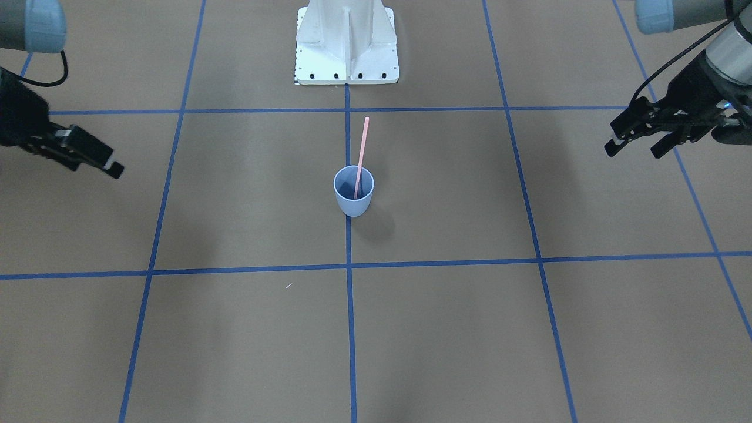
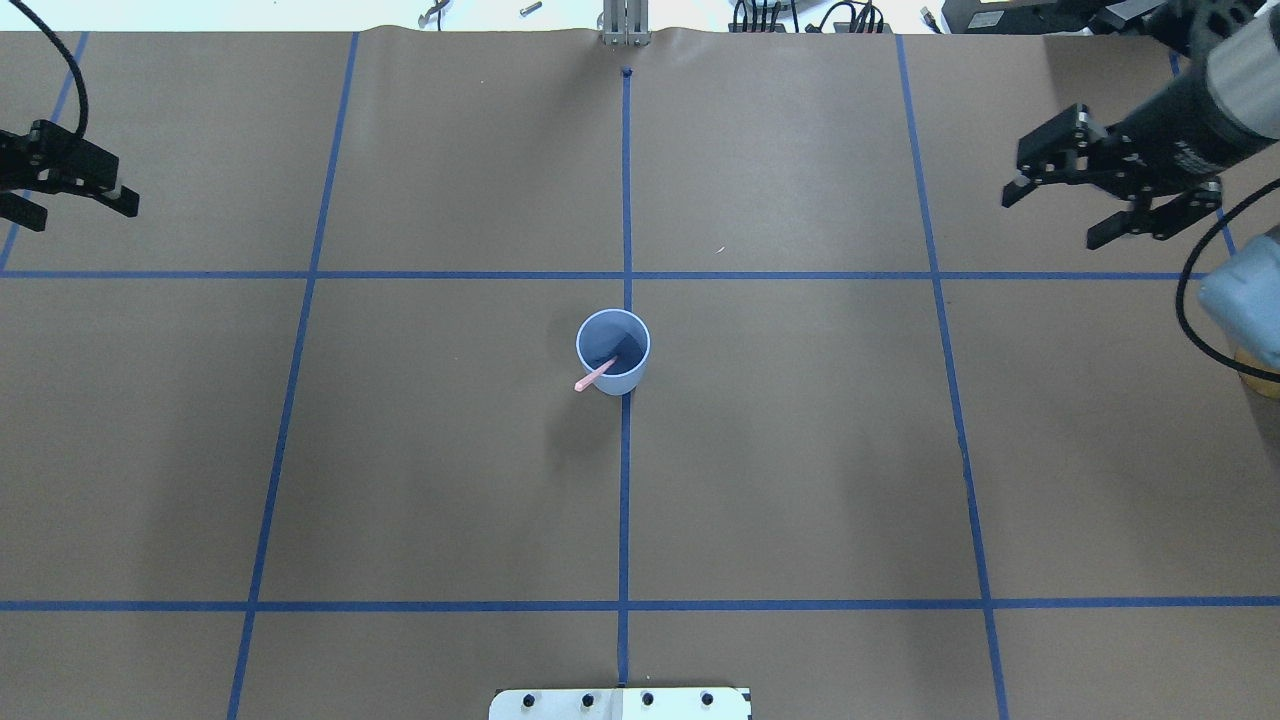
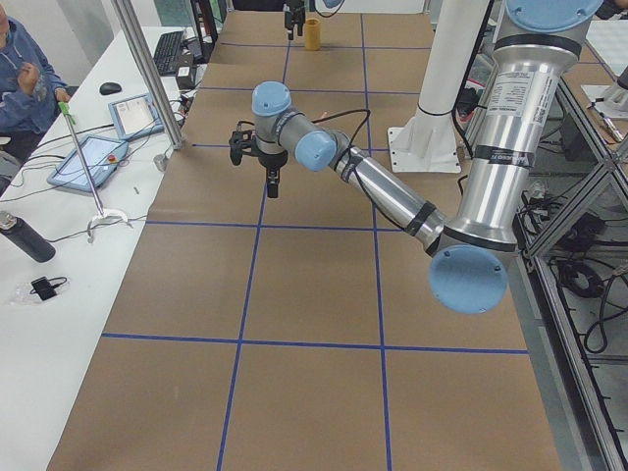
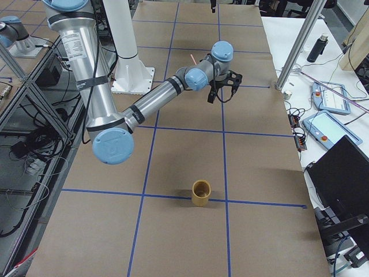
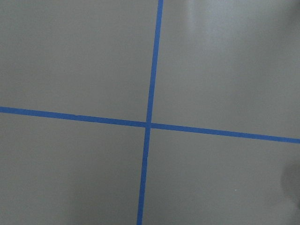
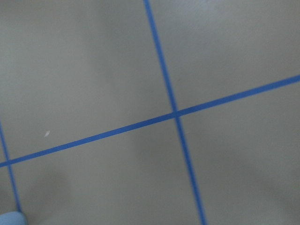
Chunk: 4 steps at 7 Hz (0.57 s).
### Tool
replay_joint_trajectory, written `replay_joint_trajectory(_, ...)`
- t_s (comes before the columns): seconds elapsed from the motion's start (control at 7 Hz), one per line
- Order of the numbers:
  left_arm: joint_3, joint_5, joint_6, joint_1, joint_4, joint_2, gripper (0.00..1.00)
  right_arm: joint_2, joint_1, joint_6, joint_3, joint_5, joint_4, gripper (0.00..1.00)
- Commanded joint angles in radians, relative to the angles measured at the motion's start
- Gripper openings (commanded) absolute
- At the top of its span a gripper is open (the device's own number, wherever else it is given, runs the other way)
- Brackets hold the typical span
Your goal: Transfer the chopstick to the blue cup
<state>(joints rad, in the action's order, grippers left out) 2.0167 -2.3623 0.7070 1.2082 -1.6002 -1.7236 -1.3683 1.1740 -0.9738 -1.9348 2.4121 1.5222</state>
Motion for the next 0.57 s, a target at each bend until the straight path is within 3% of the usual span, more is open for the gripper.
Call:
replay_joint_trajectory(0.0, 0.034, 0.008, -0.247, 0.060, -0.027, 0.100, 0.98, -0.151, 0.134, 0.470, 0.049, -0.051, -0.004, 1.00)
replay_joint_trajectory(0.14, 0.034, 0.008, -0.292, 0.066, -0.049, 0.108, 0.98, -0.169, 0.175, 0.598, 0.066, -0.051, -0.005, 1.00)
replay_joint_trajectory(0.43, 0.020, 0.076, -0.427, 0.093, -0.049, 0.127, 0.98, -0.167, 0.191, 0.649, 0.066, -0.050, -0.005, 1.00)
